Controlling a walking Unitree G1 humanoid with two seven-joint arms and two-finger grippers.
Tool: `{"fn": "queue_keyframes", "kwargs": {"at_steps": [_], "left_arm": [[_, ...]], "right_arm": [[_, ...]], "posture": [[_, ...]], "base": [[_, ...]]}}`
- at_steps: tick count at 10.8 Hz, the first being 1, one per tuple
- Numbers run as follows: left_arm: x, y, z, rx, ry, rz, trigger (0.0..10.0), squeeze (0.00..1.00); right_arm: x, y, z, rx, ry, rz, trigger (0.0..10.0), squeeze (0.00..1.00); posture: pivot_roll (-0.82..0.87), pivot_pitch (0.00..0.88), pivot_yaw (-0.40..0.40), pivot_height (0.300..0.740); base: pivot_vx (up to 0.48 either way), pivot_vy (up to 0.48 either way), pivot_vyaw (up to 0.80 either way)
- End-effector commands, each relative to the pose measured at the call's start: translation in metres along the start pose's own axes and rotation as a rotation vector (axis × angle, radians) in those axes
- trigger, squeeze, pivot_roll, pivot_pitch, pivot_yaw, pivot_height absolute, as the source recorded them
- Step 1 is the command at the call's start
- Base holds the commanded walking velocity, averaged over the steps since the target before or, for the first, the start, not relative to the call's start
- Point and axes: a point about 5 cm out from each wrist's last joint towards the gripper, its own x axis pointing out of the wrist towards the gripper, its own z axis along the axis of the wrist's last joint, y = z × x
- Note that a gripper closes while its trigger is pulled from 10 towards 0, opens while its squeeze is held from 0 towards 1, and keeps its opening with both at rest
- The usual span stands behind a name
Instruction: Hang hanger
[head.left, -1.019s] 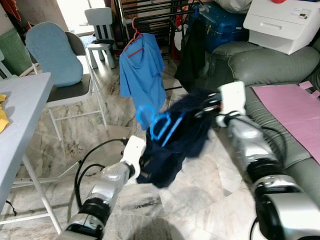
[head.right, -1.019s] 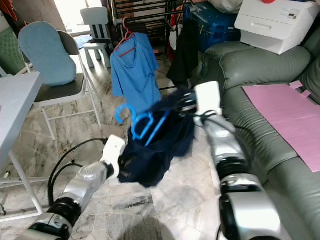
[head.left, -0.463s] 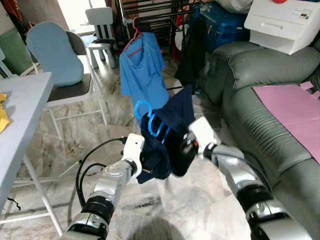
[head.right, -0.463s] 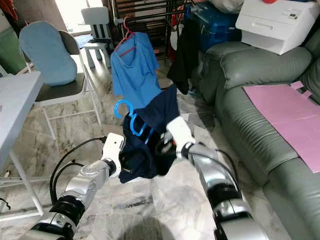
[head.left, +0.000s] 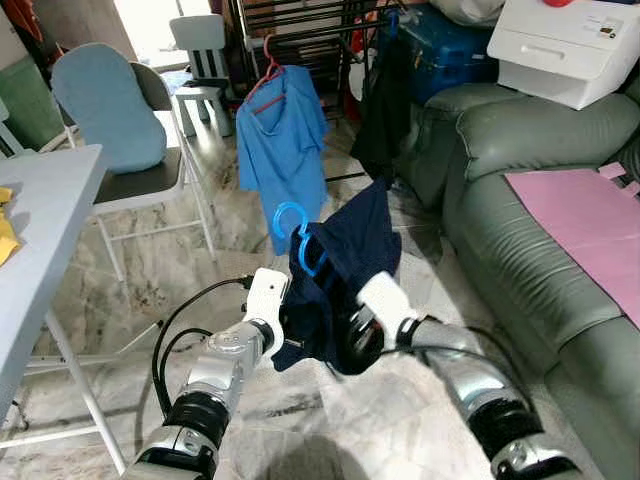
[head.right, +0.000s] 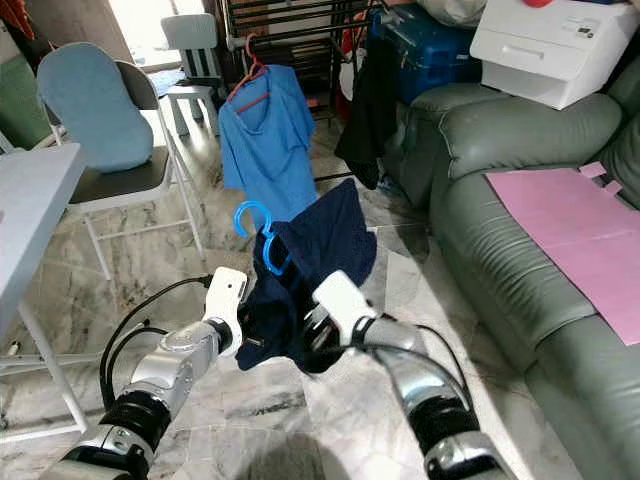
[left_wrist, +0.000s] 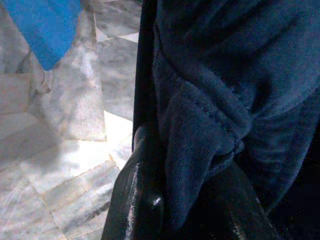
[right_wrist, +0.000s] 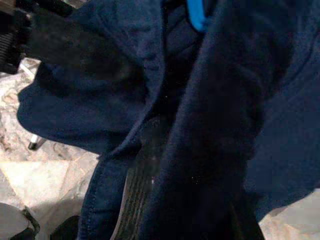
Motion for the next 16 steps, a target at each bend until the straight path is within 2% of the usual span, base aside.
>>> {"fn": "queue_keyframes", "kwargs": {"at_steps": [1, 2, 3, 4, 5, 6, 7, 8, 10, 12, 13, 14, 15, 16], "left_arm": [[-0.003, 0.009, 0.04, 0.083, -0.164, 0.031, 0.0, 0.0], [-0.005, 0.013, 0.042, 0.196, -0.174, 0.036, 0.0, 0.0], [-0.006, 0.017, 0.044, 0.222, -0.173, 0.048, 0.0, 0.0], [-0.006, 0.021, 0.048, 0.216, -0.186, 0.06, 0.0, 0.0], [-0.007, 0.026, 0.053, 0.247, -0.198, 0.07, 0.0, 0.0], [-0.008, 0.029, 0.057, 0.265, -0.212, 0.077, 0.0, 0.0], [-0.009, 0.034, 0.061, 0.318, -0.219, 0.095, 0.0, 0.0], [-0.011, 0.038, 0.061, 0.363, -0.212, 0.1, 0.0, 0.0], [-0.014, 0.049, 0.06, 0.372, -0.202, 0.133, 0.0, 0.0], [-0.011, 0.046, 0.058, 0.364, -0.204, 0.127, 0.0, 0.0], [-0.01, 0.044, 0.055, 0.373, -0.196, 0.118, 0.0, 0.0], [-0.011, 0.045, 0.053, 0.379, -0.194, 0.119, 0.0, 0.0], [-0.013, 0.049, 0.052, 0.381, -0.192, 0.128, 0.0, 0.0], [-0.014, 0.052, 0.05, 0.417, -0.184, 0.131, 0.0, 0.0]], "right_arm": [[0.002, 0.01, 0.0, -0.002, 0.004, 0.047, 10.0, 0.0], [-0.004, 0.005, 0.014, -0.055, -0.094, 0.023, 10.0, 0.0], [-0.006, 0.001, 0.021, -0.077, -0.125, -0.016, 10.0, 0.0], [-0.009, -0.01, 0.029, -0.086, -0.168, -0.114, 10.0, 0.21], [-0.014, -0.013, 0.035, -0.104, -0.196, -0.092, 10.0, 1.0], [-0.019, -0.016, 0.034, -0.18, -0.178, -0.168, 10.0, 1.0], [-0.025, -0.015, 0.026, -0.245, -0.136, -0.121, 10.0, 1.0], [-0.031, -0.016, 0.02, -0.221, -0.107, -0.075, 10.0, 1.0], [-0.04, -0.017, 0.018, -0.196, -0.107, -0.051, 10.0, 1.0], [-0.032, -0.005, 0.006, -0.324, -0.032, -0.009, 10.0, 1.0], [-0.03, 0.001, 0.004, -0.27, -0.027, 0.032, 10.0, 0.0], [-0.031, -0.002, 0.007, -0.277, -0.051, 0.006, 10.0, 0.34], [-0.033, -0.007, 0.009, -0.251, -0.076, -0.009, 10.0, 1.0], [-0.035, -0.017, 0.014, -0.285, -0.093, -0.06, 10.0, 1.0]], "posture": [[-0.1, 0.0, 0.08, 0.74], [-0.11, 0.0, 0.076, 0.74], [-0.11, 0.0, 0.075, 0.74], [-0.11, 0.0, 0.074, 0.74], [-0.12, 0.0, 0.074, 0.74], [-0.13, 0.0, 0.076, 0.74], [-0.13, 0.0, 0.074, 0.74], [-0.13, 0.0, 0.073, 0.74], [-0.14, 0.0, 0.078, 0.74], [-0.13, 0.0, 0.075, 0.74], [-0.13, 0.0, 0.073, 0.74], [-0.13, 0.0, 0.069, 0.74], [-0.13, 0.0, 0.068, 0.74], [-0.13, 0.0, 0.068, 0.74]], "base": [[0.0, 0.0, 0.0], [0.0, 0.0, 0.0], [0.0, 0.0, 0.0], [0.0, 0.0, 0.0], [0.0, 0.0, 0.0], [0.0, 0.0, 0.0], [0.0, 0.0, 0.0], [0.0, 0.0, 0.0], [0.0, 0.0, 0.0], [0.0, 0.0, 0.0], [0.0, 0.0, 0.0], [0.0, 0.0, 0.0], [0.0, 0.0, 0.0], [0.0, 0.0, 0.0]]}}
